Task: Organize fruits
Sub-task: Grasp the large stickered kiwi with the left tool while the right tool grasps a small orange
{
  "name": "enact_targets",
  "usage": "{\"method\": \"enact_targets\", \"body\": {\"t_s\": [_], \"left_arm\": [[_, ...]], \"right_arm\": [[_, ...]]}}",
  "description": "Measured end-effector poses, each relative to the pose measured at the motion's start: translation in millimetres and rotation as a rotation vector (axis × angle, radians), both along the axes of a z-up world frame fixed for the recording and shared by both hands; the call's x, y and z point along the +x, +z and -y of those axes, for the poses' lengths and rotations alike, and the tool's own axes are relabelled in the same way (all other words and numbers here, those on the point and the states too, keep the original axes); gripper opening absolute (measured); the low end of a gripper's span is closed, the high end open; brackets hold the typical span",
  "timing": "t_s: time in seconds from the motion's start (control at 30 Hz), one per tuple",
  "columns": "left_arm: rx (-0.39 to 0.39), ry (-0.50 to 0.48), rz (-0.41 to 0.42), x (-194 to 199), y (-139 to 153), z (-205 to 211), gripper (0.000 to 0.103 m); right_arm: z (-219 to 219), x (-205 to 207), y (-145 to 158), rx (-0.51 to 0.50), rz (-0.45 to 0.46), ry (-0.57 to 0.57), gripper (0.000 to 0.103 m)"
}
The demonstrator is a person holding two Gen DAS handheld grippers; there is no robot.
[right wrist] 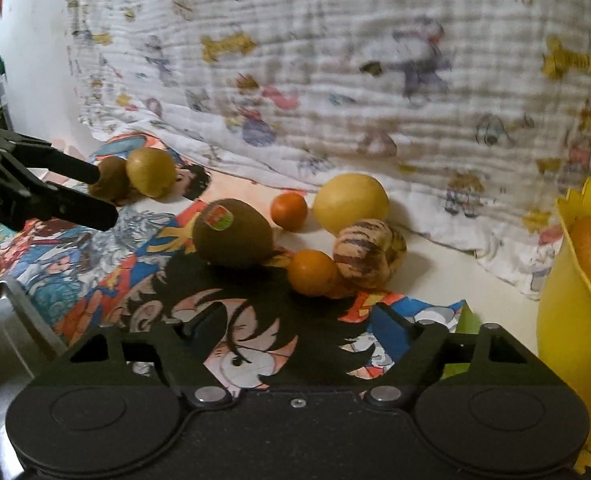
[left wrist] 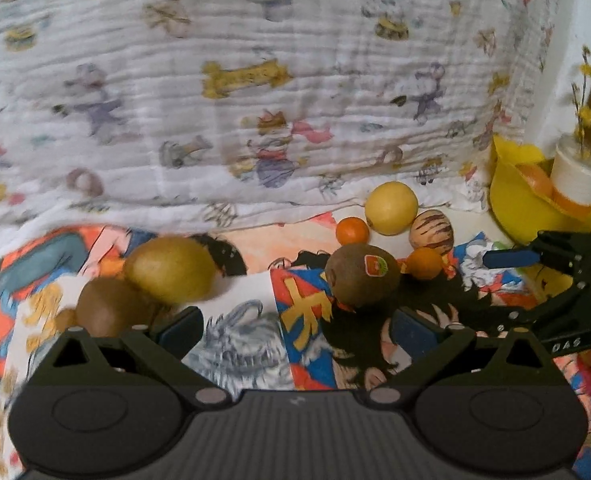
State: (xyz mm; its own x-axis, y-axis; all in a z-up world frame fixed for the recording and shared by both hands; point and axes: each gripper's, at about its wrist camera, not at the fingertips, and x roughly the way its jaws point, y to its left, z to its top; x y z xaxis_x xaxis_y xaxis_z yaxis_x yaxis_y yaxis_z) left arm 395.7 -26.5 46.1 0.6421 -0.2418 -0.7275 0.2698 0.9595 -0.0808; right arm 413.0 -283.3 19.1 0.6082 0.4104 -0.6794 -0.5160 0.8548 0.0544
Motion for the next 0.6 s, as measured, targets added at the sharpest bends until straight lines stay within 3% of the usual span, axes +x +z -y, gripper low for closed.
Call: {"method": "enact_targets", "body": {"t_s": [0.27, 0.6], "left_arm": [[0.133, -0.204, 0.086, 18.2, -20.9, 24.1, 0.102], [0.232, -0.385, 0.153, 32.4, -41.5, 54.9, 0.094]], "right_arm": [[9.6, 23.4, -10.8, 0.064, -0.087, -0.033, 0.065], [11.5, 44.2, -16.4, 0.204, -0.177, -0.128, 0.061]]}}
